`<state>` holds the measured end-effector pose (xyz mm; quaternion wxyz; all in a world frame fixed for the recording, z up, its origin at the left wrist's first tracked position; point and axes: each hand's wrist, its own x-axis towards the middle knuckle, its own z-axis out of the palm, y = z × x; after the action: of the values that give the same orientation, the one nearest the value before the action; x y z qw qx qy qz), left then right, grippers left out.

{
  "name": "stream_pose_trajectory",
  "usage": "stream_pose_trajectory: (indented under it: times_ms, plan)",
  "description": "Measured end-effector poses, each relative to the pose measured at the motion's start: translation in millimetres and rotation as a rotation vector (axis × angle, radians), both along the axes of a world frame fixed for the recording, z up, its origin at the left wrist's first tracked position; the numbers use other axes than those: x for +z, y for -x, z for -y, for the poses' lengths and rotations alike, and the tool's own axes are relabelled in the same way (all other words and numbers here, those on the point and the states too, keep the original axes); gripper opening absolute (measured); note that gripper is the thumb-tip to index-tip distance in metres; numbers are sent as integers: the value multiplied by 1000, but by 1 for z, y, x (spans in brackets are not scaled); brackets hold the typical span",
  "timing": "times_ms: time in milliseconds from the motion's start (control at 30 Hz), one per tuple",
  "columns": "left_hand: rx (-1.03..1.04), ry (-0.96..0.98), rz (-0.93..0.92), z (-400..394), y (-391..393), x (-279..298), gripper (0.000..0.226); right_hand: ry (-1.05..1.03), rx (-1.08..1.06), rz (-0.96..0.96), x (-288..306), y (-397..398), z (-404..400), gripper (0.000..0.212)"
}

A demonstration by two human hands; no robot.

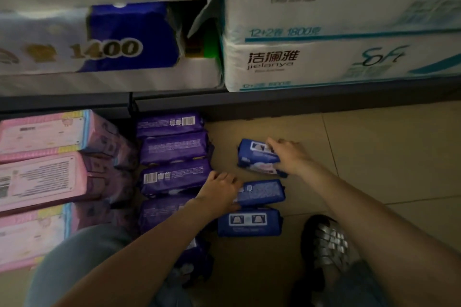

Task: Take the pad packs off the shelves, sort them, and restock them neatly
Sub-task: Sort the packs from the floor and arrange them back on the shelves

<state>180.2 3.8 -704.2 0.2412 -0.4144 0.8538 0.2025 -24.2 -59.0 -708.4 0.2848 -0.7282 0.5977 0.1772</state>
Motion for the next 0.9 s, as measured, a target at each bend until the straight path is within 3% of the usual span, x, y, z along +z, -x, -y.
stream_pose_trajectory:
  times_ms: [167, 333, 433, 567, 733, 900]
  plan:
    - [-28, 23, 75, 2, 26, -14, 72, -92, -254, 190, 39, 40, 15, 35]
    - [5, 45, 37, 25, 27, -10, 68, -65, -281, 193, 66, 50, 12, 33]
    - [94, -56, -115, 43, 19, 16, 56, -55, -230, 161, 98, 52, 17, 35]
    - [172, -350, -394, 84, -4, 84, 40, -40, -107, 107, 175, 52, 35, 38]
    - [231, -461, -626, 132, -24, 213, 36, 75, 21, 114, 308, 30, 55, 33]
    - [172, -291, -889, 142, -48, 362, 40, 326, 58, 278, 449, 5, 58, 27]
